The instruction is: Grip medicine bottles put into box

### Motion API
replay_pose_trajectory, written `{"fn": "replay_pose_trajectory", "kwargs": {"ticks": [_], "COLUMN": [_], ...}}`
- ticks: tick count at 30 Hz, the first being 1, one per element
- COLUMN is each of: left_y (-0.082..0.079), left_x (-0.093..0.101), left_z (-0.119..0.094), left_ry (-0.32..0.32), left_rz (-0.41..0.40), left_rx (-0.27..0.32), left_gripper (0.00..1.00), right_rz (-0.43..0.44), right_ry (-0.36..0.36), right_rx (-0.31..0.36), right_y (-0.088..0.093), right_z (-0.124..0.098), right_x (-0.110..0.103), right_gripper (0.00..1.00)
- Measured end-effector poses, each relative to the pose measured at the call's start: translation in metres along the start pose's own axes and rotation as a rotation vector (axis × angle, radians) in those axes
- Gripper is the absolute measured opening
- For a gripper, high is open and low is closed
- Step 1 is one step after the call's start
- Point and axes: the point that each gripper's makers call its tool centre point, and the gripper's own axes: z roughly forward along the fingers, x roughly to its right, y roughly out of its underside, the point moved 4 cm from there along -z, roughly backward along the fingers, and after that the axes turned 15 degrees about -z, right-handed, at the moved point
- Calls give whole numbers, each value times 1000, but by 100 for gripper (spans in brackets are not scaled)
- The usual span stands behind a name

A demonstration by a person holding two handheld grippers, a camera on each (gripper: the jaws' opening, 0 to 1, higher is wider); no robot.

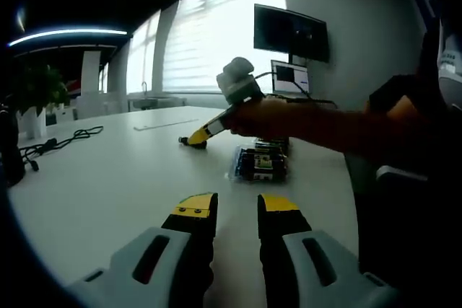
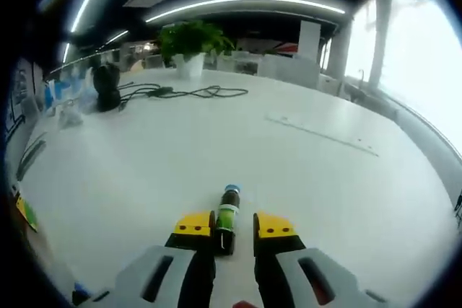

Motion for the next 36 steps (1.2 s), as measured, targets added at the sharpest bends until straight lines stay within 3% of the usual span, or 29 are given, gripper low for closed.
{"fn": "replay_pose_trajectory", "kwargs": {"ticks": [5, 9, 19, 36], "left_y": [0, 0, 0, 0], "left_x": [0, 0, 1, 1], "left_z": [0, 0, 0, 0], "left_ry": [0, 0, 1, 1], "left_rz": [-1, -1, 0, 0], "left_rx": [0, -1, -1, 0], "left_gripper": [16, 16, 16, 16], "right_rz": [13, 11, -39, -36], "right_ry": [-6, -7, -1, -9], "right_rx": [-3, -6, -1, 19], "right_y": [1, 2, 1, -5], "right_z": [3, 4, 2, -5], "right_x": [-2, -2, -4, -4], "right_gripper": [15, 8, 7, 6]}}
